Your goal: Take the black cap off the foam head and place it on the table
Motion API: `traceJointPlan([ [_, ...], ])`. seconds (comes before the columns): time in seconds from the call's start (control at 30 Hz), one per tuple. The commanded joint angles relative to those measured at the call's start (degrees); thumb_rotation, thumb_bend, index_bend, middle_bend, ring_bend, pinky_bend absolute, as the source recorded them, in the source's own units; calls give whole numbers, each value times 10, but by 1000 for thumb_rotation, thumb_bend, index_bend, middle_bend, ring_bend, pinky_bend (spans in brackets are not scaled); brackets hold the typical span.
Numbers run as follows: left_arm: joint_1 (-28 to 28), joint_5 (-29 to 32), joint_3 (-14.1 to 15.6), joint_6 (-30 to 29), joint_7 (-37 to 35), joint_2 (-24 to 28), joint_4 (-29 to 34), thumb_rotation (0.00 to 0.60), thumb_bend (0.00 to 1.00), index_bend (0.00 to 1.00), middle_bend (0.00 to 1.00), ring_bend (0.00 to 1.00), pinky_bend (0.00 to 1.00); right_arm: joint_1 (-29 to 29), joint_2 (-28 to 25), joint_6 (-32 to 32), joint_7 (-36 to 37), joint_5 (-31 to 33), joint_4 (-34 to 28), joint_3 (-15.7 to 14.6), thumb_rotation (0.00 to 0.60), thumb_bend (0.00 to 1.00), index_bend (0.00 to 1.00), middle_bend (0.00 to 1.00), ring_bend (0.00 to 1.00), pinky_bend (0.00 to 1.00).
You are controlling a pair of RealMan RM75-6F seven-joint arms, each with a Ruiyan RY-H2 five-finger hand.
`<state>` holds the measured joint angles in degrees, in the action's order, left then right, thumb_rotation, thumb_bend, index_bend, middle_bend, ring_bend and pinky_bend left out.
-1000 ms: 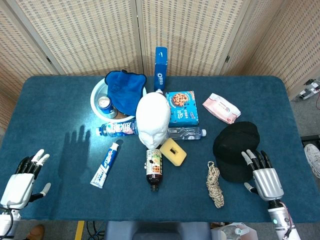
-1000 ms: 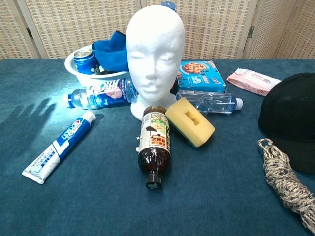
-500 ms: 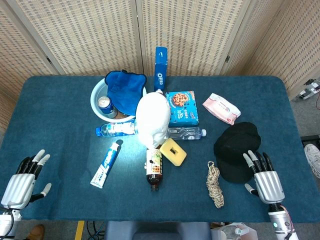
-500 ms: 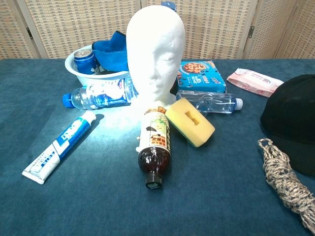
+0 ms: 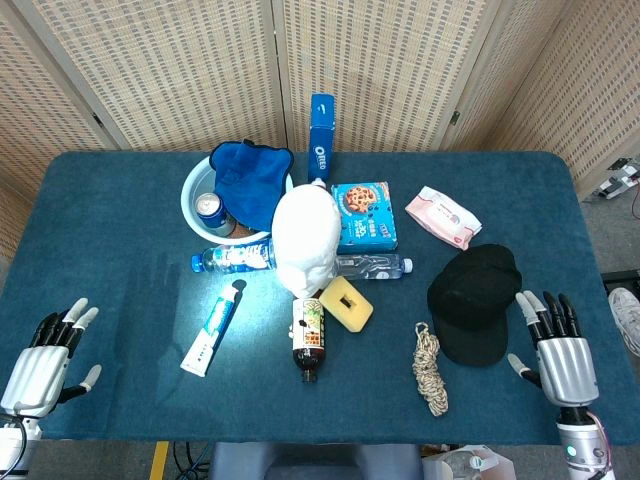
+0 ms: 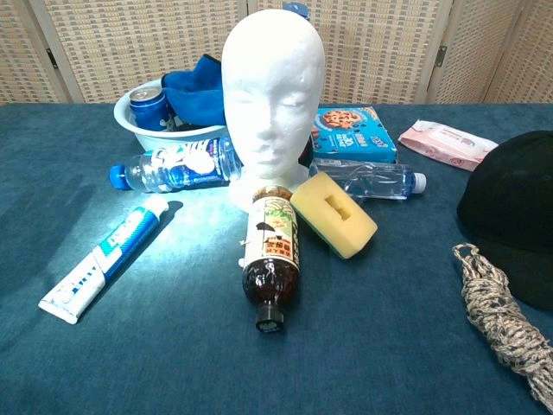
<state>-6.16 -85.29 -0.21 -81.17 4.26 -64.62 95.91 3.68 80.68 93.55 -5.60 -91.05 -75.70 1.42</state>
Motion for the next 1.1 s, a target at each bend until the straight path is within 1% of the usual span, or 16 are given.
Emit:
traceJointPlan([
  [0.03, 0, 0, 0, 0, -1, 0, -1, 600, 293, 0, 0, 0, 0, -2, -57, -21, -26, 13, -64, 1, 600, 0, 105, 194, 79, 136],
  [0.17, 0, 0, -1, -1, -2, -1, -2, 600, 293, 0, 0, 0, 0, -6, -94, -28, -53, 21, -111, 1, 600, 0, 123, 194, 79, 136],
  [0.33, 0, 0, -1, -1, -3, -1, -3, 600, 293, 0, 0, 0, 0, -12, -120, -41, -45, 33, -147, -3, 600, 0, 124, 194, 79, 136],
  [0.67, 3, -5, -2, -11, -9, -3, -7, 600, 293, 0, 0, 0, 0, -17, -149, -46, -41, 30, -175, -5, 600, 0, 124, 194, 79, 136],
  [0.93, 11, -15, -5, -35, -18, -8, -17, 600, 293, 0, 0, 0, 0, -15, -162, -54, -32, 30, -190, -2, 600, 0, 124, 194, 79, 136],
  [1.1, 17, -9, -10, -46, -3, -14, -16, 600, 293, 0, 0, 0, 0, -16, -169, -54, -27, 29, -196, 0, 600, 0, 124, 195, 79, 136],
])
